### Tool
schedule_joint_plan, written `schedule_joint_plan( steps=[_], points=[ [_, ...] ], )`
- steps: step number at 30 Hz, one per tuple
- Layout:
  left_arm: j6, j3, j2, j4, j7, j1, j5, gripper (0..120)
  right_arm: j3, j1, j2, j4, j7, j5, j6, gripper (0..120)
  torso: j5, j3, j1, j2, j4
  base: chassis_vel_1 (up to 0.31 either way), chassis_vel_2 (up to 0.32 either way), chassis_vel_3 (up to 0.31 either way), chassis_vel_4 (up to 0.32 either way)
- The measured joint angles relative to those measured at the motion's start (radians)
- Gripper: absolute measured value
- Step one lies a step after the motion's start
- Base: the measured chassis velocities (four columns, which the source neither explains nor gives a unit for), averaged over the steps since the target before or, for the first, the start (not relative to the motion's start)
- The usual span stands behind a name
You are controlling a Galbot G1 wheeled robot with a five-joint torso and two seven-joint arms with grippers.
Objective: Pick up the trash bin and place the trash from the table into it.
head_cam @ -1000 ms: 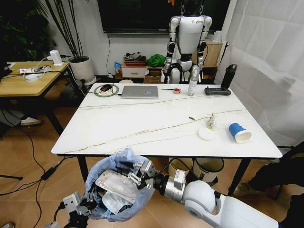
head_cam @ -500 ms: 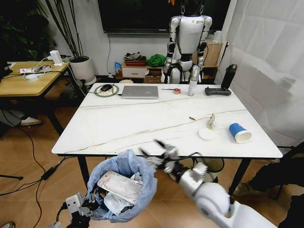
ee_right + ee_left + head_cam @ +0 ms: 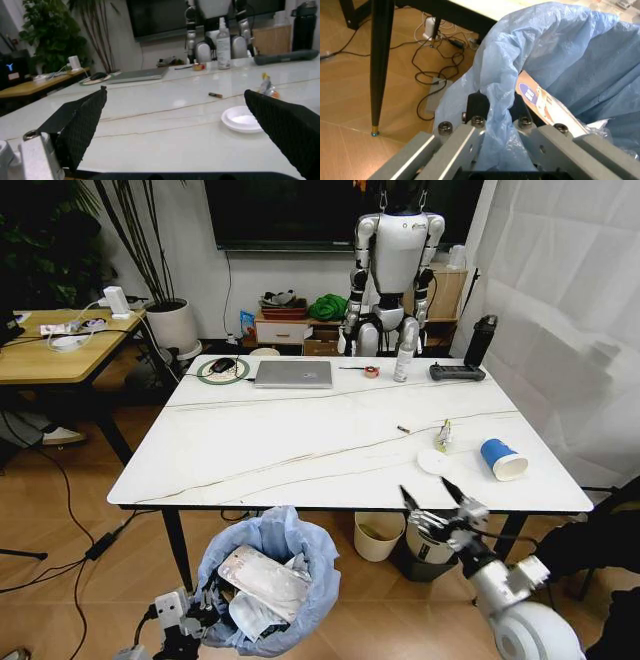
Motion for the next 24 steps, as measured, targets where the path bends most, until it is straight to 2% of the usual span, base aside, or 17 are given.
schedule_joint_plan(
  steps=[10, 18, 24],
  points=[
    [-0.010, 0.012, 0.051, 0.035, 0.011, -0.013, -0.019, 0, 0.090, -0.057, 0.163, -0.016, -0.062, -0.032, 0.048, 100, -0.0002, 0.000, 0.000, 0.000, 0.0001, 0.000, 0.000, 0.000, 0.000],
    [-0.014, 0.016, 0.075, 0.046, 0.014, -0.019, -0.035, 0, 0.117, -0.070, 0.241, -0.023, -0.090, -0.040, 0.068, 100, -0.0001, 0.000, 0.000, 0.000, 0.0001, 0.000, 0.000, 0.000, 0.000],
    [-0.014, 0.021, 0.077, 0.049, 0.015, -0.023, -0.038, 0, 0.116, -0.072, 0.261, -0.030, -0.096, -0.044, 0.072, 100, -0.0001, 0.000, 0.000, 0.000, 0.0002, 0.000, 0.000, 0.000, 0.000]
  ],
)
